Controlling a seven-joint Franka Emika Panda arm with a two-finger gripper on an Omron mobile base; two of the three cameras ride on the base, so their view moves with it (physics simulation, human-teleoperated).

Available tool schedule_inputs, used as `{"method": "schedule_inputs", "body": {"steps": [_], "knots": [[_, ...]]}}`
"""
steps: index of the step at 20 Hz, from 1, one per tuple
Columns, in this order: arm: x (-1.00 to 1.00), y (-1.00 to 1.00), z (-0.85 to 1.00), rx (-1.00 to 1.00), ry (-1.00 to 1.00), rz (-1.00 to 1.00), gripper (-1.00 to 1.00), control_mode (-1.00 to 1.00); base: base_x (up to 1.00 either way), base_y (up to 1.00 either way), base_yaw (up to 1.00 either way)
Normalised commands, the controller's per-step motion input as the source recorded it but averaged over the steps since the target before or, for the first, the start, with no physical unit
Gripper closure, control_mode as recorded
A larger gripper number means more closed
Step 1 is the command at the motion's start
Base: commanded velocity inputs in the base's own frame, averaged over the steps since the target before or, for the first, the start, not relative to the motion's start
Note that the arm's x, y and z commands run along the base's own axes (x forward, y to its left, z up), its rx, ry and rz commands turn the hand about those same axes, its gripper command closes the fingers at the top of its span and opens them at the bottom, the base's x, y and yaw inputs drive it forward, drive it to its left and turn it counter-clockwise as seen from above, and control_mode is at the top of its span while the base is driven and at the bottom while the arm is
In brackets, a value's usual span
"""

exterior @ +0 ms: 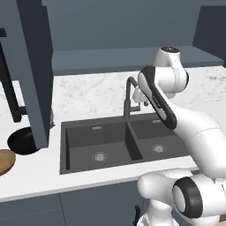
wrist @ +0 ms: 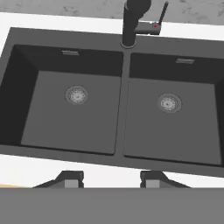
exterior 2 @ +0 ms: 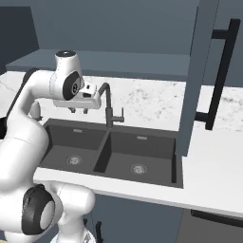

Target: Pick up the bowls on the counter and stack them on top of one another in the open cabinet. Place the smaller bowl on top of the larger bowl.

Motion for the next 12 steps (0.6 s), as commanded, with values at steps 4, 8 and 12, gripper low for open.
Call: {"method": "schedule_inputs", "body": {"steps": [4,8,12], "knots": [[-0.35,0.00,0.00,0.00,0.00,0.00,-1.00,-1.00,0.00,0.00,0.00],[-0.73,-0.01,-0.08,0.00,0.02,0.00,-1.00,-1.00,0.00,0.00,0.00],[-0.60,-0.04,-0.38,0.02,0.04,-0.03,-1.00,-1.00,0.00,0.00,0.00]]}}
